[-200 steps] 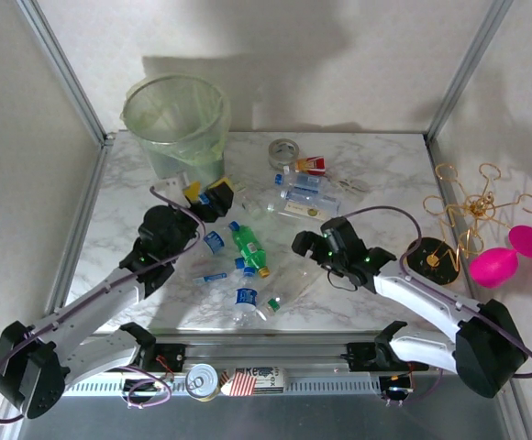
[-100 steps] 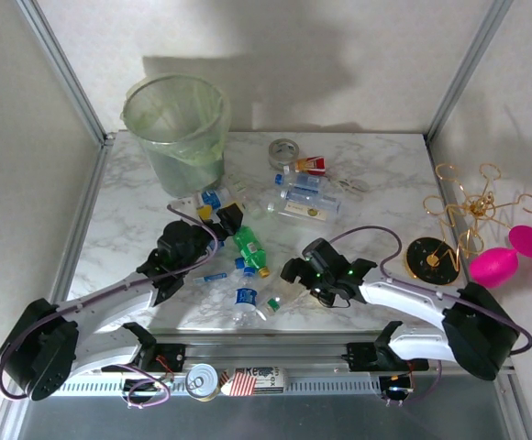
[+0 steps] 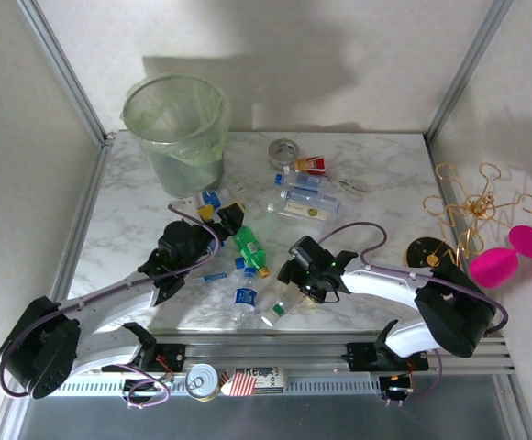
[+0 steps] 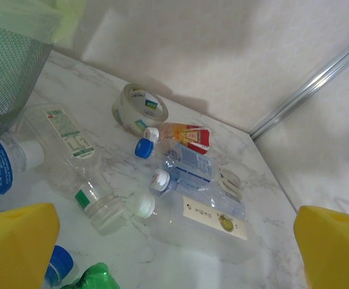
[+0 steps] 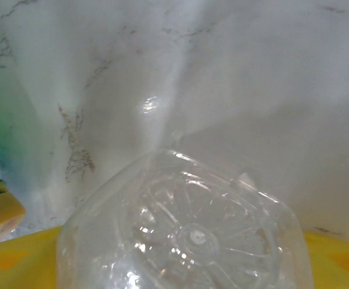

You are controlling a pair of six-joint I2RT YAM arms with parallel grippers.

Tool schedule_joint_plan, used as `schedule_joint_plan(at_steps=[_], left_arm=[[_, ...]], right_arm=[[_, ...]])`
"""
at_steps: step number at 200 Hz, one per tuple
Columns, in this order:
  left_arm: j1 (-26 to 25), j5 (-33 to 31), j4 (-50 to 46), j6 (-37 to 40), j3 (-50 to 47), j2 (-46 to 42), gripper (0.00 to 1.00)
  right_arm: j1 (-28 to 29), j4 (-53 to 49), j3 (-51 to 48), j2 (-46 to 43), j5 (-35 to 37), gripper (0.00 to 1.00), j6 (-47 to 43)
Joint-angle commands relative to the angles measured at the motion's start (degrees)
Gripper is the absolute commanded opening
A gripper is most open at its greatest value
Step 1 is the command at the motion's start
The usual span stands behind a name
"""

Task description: Put the plastic bottles in the bin

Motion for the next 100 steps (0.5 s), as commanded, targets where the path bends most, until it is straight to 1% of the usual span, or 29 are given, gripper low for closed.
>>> schedule_joint_plan(at_steps=[1, 26, 33, 58, 67, 86, 90, 100], left_arm=[[-0.59, -1.72, -0.55, 0.43, -0.51, -1.89, 1.0], [-0.57, -2.26, -0.71, 0.39, -0.74, -2.47, 0.99], [-0.59, -2.42, -0.81, 0.41, -0.78, -2.56, 1.0], [-0.58, -2.37, -0.99, 0.24, -0.82, -2.74, 1.0], [-0.57, -2.44, -1.04, 0.18, -0.8, -2.83, 1.0], [-0.59, -2.53, -1.26, 0.17, -0.82, -3.0, 1.0], [-0.59, -2.53, -1.25, 0.15, -0.83, -3.01, 1.0], [-0.59, -2.53, -1.34, 0.08, -0.83, -3.18, 1.0]], right_arm=[[1.31, 8.17, -0.28, 4.08, -1.73, 0.75, 0.74], [1.32, 8.81, -0.36, 5.05, -1.59, 0.72, 1.28], [1.37, 9.25, -0.34, 5.21, -1.75, 0.67, 1.12], [1.38, 9.75, 0.27, 5.01, -1.45, 0.58, 0.24], [1.29, 9.49, 0.66, 4.74, -0.96, 0.54, -0.52], [1.26, 7.91, 2.6, 3.77, 1.09, 0.52, -3.03], [1.23, 7.77, 3.03, 3.52, 1.58, 0.5, -3.65], [1.26, 7.51, 4.08, 2.76, 2.66, 0.49, -5.45]])
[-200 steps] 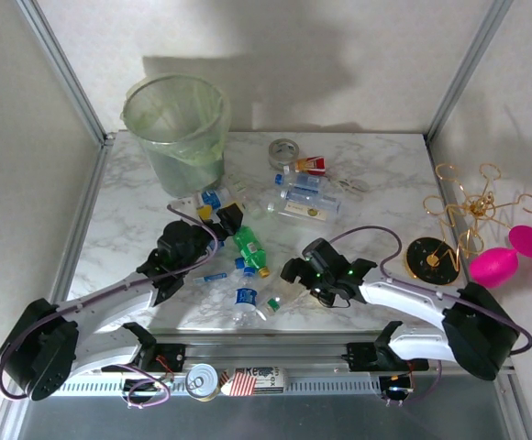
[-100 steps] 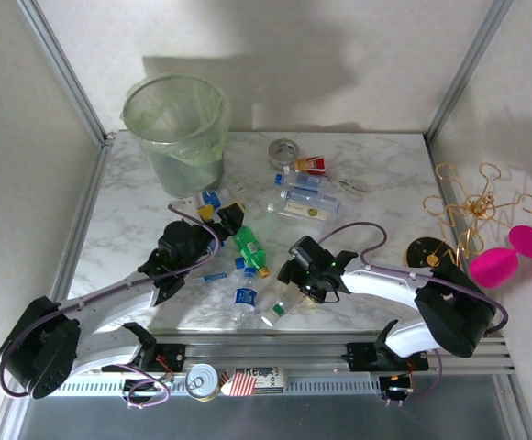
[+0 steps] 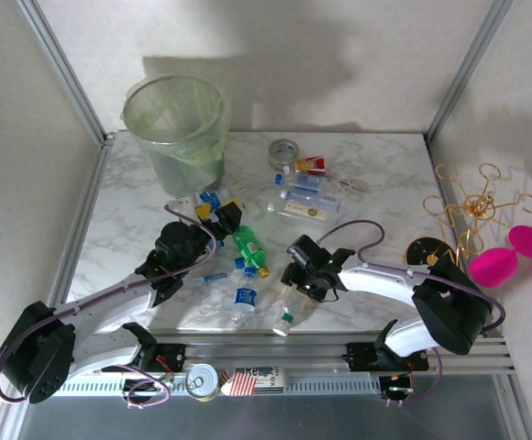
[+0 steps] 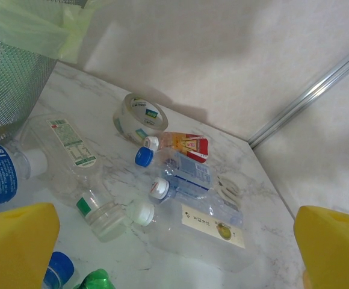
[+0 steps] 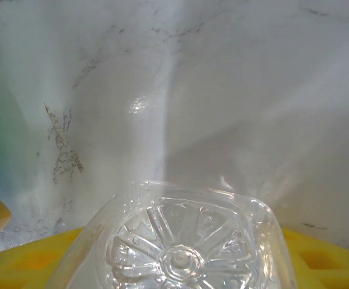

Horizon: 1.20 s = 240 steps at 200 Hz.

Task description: Put the plastic bottles in the bin

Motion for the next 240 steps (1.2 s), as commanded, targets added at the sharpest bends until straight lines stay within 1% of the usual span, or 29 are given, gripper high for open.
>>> schedule_joint_plan(at_steps=[1, 24, 50, 71, 91, 122, 142, 179, 187, 221, 240], left_arm=[[-0.52, -1.31, -0.73, 0.08, -0.79, -1.52, 1.0], [-0.52, -1.08, -0.67, 0.0, -0.37, -1.61, 1.0], [-0.52, 0.81, -0.4, 0.48, 0.99, -1.09, 1.0], [-0.52, 2.86, 0.72, 0.7, 1.61, -0.69, 1.0], [-0.52, 4.72, 1.62, 0.45, 1.67, -0.64, 1.0], [-0.52, 8.77, 4.08, 0.39, 1.23, -0.77, 1.0], [-0.52, 10.69, 4.78, -0.17, 1.46, -0.23, 0.99], [-0.7, 17.54, 8.52, -0.44, 2.78, 3.3, 1.0], [-0.85, 18.01, 8.6, -0.51, 3.34, 3.95, 1.0], [-1.22, 20.26, 8.83, 0.58, 5.54, 6.46, 1.0], [-1.72, 22.02, 8.84, 1.26, 7.29, 8.32, 1.0]], right_arm=[[0.9, 10.74, 2.13, 1.68, 1.77, 0.49, -4.4], [0.92, 11.11, 5.15, 0.27, 3.9, 0.48, -9.91], [0.31, 13.43, 9.45, -0.1, 5.11, 0.48, -19.64], [-1.43, 15.88, 12.92, -0.04, 3.83, 0.48, -25.85], [-3.57, 19.47, 15.32, 0.07, 1.88, 0.48, -29.96], [-7.92, 24.73, 18.68, 2.03, -2.26, 0.49, -31.11], [-10.03, 24.2, 23.14, 4.72, -4.55, 0.49, -31.37], [-10.55, 26.01, 27.04, 7.16, -9.83, 0.49, -32.6], [-12.24, 25.44, 27.9, 7.41, -10.75, 0.49, -32.82], [-13.01, 25.24, 29.33, 6.92, -15.54, 0.49, -33.02], [-13.19, 23.73, 30.4, 6.93, -16.34, 0.49, -33.02]])
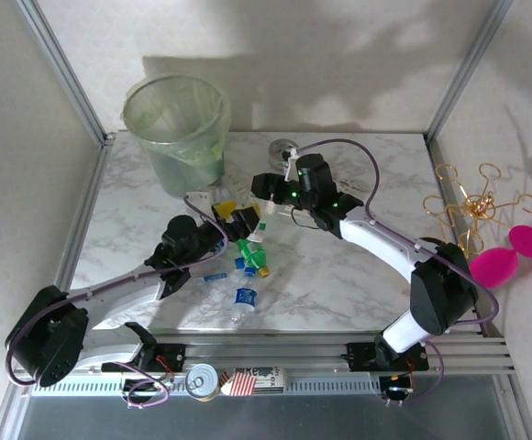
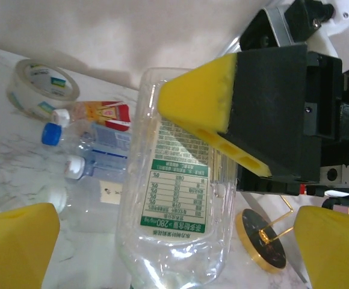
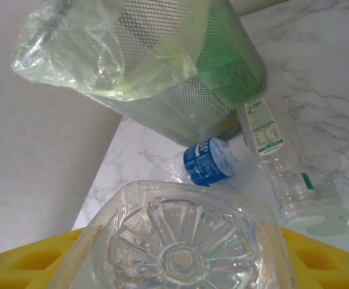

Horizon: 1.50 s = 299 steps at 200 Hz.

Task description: Put the plastic bottles in the bin

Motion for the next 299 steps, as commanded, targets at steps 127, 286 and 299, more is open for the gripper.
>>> schedule_joint_plan(at_steps=[127, 286, 299], left_arm=[[-3.95, 4.9, -0.42, 4.21, 11.0, 10.7, 0.73], [-4.22, -3.44, -3.91, 4.92, 10.4, 8.2, 0.53], [-4.13, -4.02, -4.95, 5.37, 11.23, 8.15, 0.52]], right_arm=[[-0.25, 1.15, 0.08, -3.63, -6.3, 0.48, -0.42], [-7.13, 5.06, -12.02, -13.61, -1.52, 0.9, 0.93], [-7.87, 4.83, -13.37, -14.41, -0.54, 0.91, 0.24]])
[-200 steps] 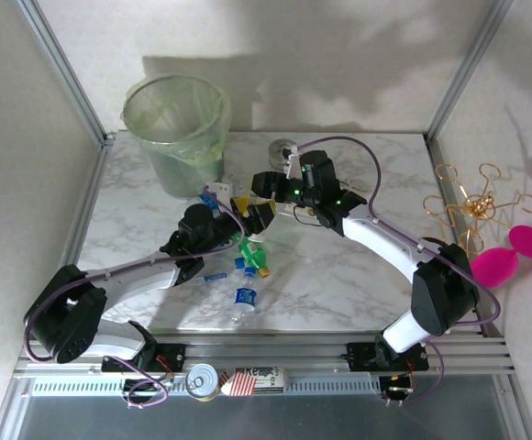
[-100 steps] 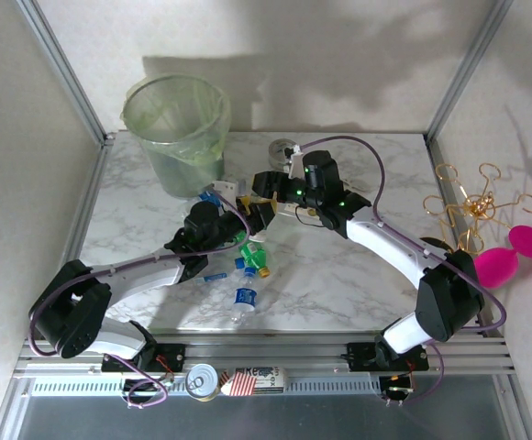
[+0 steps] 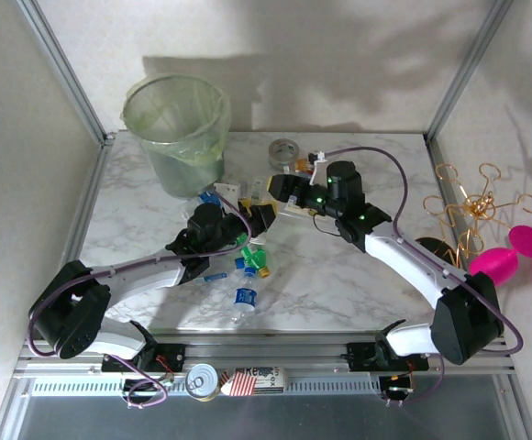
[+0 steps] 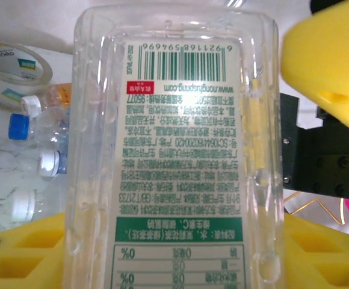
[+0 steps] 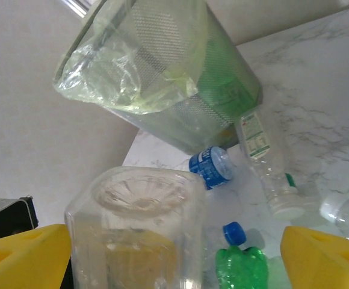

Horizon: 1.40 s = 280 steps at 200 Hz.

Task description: Put the plastic bottles in the bin

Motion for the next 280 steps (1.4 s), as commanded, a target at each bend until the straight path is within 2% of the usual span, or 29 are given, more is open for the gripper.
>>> schedule_joint_plan(at_steps=[1, 24, 40, 64, 86, 112, 166, 194, 244, 280], left_arm=[[0.06, -2.64, -0.71, 1.02, 1.85, -2.01, 0.52], [0.46, -4.07, -4.15, 3.99, 4.3, -3.02, 0.52], [0.89, -5.78, -7.56, 7.48, 6.64, -4.21, 0.51], [2.6, -8.6, -12.62, 12.42, 10.8, -6.36, 0.51], [5.99, -13.09, -18.57, 15.4, 17.51, -6.46, 0.51], [12.77, -13.73, -23.59, 17.31, 26.61, -4.38, 0.47], [25.07, -13.48, -32.14, 18.0, 47.92, 7.1, 0.46], [30.11, -9.55, -39.71, 14.89, 58.52, 15.76, 0.46], [33.91, -7.92, -49.66, 14.19, 73.24, 28.33, 0.46], [34.78, -9.28, -53.81, 14.28, 76.39, 33.4, 0.48]], right_arm=[[-1.87, 1.25, -2.74, -2.08, 2.84, 0.91, -0.36], [-2.59, 1.24, -5.14, -2.66, 4.84, 0.93, -1.51], [-2.58, 1.62, -7.03, -2.53, 5.83, 0.98, -1.78], [-2.57, 1.52, -8.77, -1.65, 5.56, 0.99, -2.71], [-2.64, 1.74, -9.89, -0.86, 4.77, 0.99, -2.32], [-2.59, 4.08, -11.62, -0.45, 1.09, 0.99, -1.38], [-2.57, 5.37, -14.73, -1.34, -0.67, 0.99, -0.43], [-2.59, 4.97, -15.38, -2.1, -0.94, 0.99, -0.43], [-2.59, 3.7, -15.48, -3.12, -0.23, 0.99, -1.03], [-2.53, 3.08, -15.66, -3.37, -0.23, 0.99, -1.22]])
